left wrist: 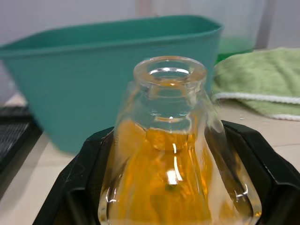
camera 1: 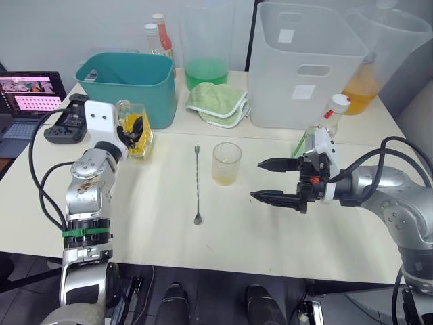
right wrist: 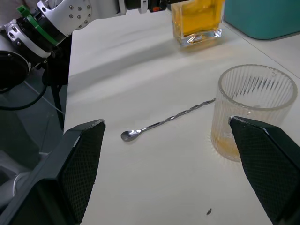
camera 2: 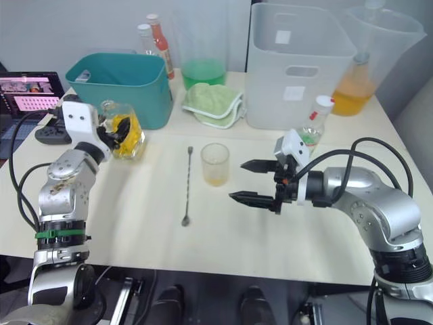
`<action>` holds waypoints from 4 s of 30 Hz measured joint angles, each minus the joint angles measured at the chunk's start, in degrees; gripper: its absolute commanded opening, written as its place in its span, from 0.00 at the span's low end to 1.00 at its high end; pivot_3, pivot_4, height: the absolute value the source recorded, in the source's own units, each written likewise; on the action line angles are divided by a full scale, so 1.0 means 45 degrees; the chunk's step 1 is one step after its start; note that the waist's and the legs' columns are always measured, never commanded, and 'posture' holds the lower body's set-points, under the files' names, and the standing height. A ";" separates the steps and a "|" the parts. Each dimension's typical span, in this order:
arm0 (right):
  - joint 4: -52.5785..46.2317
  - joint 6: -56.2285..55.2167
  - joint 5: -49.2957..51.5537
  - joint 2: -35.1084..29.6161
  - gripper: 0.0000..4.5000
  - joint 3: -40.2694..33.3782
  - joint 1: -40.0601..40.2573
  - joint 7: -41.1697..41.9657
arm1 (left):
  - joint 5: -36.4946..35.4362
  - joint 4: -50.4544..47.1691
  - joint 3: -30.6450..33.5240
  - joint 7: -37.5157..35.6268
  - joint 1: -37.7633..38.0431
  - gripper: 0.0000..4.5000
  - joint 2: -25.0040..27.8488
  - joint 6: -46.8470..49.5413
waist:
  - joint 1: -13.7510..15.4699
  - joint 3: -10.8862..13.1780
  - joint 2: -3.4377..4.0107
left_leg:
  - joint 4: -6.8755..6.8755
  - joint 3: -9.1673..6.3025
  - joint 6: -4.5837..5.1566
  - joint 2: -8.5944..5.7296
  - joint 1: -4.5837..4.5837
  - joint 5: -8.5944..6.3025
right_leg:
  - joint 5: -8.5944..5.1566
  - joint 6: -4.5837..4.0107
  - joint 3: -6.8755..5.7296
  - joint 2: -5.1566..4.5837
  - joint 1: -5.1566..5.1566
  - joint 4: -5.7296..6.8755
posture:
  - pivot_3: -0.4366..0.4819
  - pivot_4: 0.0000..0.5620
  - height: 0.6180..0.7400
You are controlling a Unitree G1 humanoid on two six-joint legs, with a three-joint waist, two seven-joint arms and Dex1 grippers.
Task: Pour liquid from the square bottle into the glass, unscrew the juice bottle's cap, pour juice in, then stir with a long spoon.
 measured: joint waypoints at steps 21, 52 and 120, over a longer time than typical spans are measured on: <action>0.0256 -0.0004 -0.0406 0.0387 1.00 0.0076 -0.0088 0.0194 | -0.1030 -0.0836 -0.0032 -0.1032 0.0932 0.90 0.0163 0.0100 | 0.0014 0.0006 -0.0016 | 0.0003 -0.0001 -0.0001 0.0000 -0.0007 0.0001 | 0.0000 -0.0002 -0.0001 0.0002 -0.0003 0.0002 | 0.48 0.27 0.95; -0.0328 -0.0799 -0.0983 0.0113 1.00 -0.1849 0.2526 -0.0163 | -0.6306 -0.4354 -0.1002 -0.8988 0.0909 0.97 0.4967 0.3239 | -0.0219 0.0005 -0.0016 | -0.0059 0.0000 0.0005 0.0002 0.0039 -0.0004 | -0.0033 -0.0024 -0.0001 -0.0001 0.0010 0.0019 | 0.48 0.27 0.95; 1.3262 -0.6925 -0.4893 0.1812 0.74 -0.2383 -0.5101 -0.1197 | -0.9329 -0.8631 0.1226 -0.6805 0.6423 1.00 0.4413 0.3430 | -0.0648 -0.0005 0.0011 | -0.0143 0.0002 0.0019 0.0003 0.0064 0.0017 | -0.0116 -0.0079 0.0001 0.0007 0.0021 0.0042 | 0.48 0.27 0.95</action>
